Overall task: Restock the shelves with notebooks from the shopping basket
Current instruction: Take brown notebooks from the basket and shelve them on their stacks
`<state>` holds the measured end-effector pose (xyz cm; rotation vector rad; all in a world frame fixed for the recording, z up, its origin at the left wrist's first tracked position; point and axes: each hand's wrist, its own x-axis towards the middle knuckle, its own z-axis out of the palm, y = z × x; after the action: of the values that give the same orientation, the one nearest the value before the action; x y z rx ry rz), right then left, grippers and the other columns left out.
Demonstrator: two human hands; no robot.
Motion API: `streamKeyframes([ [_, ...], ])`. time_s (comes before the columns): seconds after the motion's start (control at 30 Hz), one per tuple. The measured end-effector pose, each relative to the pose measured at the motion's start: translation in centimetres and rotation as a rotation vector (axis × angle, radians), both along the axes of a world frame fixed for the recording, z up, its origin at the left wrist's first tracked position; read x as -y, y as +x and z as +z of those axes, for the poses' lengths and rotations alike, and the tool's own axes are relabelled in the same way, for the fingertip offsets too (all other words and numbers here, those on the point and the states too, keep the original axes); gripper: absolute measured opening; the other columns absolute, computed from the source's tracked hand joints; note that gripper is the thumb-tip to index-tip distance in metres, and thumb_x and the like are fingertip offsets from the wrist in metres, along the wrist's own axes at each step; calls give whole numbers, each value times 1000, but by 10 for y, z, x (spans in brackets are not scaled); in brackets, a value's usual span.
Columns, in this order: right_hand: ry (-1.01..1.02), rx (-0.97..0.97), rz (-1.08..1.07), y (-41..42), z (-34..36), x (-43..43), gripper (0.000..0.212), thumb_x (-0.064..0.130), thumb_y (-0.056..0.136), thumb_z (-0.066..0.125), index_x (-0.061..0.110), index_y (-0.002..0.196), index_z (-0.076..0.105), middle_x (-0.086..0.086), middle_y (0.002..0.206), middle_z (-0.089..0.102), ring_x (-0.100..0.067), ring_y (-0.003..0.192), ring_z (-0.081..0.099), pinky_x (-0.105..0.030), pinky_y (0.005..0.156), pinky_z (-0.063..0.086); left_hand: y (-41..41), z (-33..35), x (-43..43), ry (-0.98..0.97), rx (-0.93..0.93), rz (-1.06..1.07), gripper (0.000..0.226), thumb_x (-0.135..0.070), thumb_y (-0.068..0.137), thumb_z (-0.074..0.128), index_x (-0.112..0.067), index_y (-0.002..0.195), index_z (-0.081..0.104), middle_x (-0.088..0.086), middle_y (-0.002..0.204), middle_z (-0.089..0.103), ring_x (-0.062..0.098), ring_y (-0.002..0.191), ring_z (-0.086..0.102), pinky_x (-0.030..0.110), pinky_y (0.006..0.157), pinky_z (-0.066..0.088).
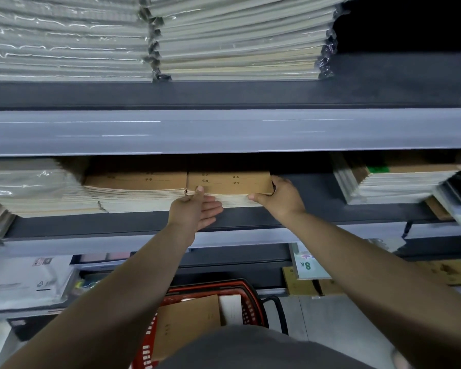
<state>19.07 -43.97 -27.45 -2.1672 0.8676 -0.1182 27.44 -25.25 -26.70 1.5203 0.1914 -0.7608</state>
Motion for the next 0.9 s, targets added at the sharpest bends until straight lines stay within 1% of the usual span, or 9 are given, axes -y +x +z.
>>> streamKeyframes([
  [0.13,90,120,-62,-13,6,-12,35,44,85,66,20,110,62,-2,111,62,-17,100,59,-26,81,43,-3,9,-14,-144,3,-29,53,-51,102,32,-10,103,66,3,98,75,14,89,72,30,76,54],
  [0.27,105,126,-121,-28,15,-33,35,52,96,42,21,99,57,1,97,58,-19,93,55,-30,75,36,-4,18,-29,-308,-61,-40,64,-59,100,18,-17,109,65,-2,106,74,14,104,67,34,89,47],
  [0.4,278,208,-302,-44,28,-57,40,57,96,36,24,78,48,5,76,47,-11,71,47,-27,60,33,-12,27,-43,-462,-121,-25,71,-66,97,16,-17,117,63,0,116,71,16,114,61,38,100,37],
  [0.43,303,237,-336,-48,32,-62,42,58,97,36,22,80,51,5,75,45,-12,71,45,-26,60,33,-14,29,-47,-490,-131,-30,72,-68,96,16,-18,119,62,1,119,70,17,117,60,39,102,35],
  [0.5,365,281,-377,-58,35,-74,53,59,97,35,14,103,62,2,84,49,-14,77,45,-29,75,37,-20,32,-58,-511,-134,-58,73,-70,95,16,-18,123,61,0,122,68,18,122,56,40,104,31],
  [0.57,391,288,-380,-68,35,-87,63,60,97,33,9,123,59,-7,112,59,-18,95,52,-33,86,33,-27,33,-70,-500,-141,-88,75,-70,94,17,-18,131,56,-2,127,65,17,126,53,40,107,28],
  [0.67,364,242,-373,-86,32,-110,65,65,95,30,17,133,55,-8,140,50,-27,126,45,-34,92,30,-38,35,-88,-480,-143,-119,78,-71,94,16,-18,142,48,-2,138,57,17,133,46,40,112,25],
  [0.77,376,235,-375,-103,31,-127,61,63,96,30,22,134,54,-4,141,49,-26,129,41,-30,92,24,-52,34,-102,-472,-148,-139,80,-71,94,14,-17,148,39,0,147,47,16,139,38,41,115,20],
  [0.9,407,258,-333,-130,27,-145,52,58,97,34,21,124,59,7,115,50,-13,104,44,-31,91,30,-77,25,-121,-456,-158,-151,79,-69,95,17,-15,151,30,0,150,43,18,141,35,42,116,18],
])
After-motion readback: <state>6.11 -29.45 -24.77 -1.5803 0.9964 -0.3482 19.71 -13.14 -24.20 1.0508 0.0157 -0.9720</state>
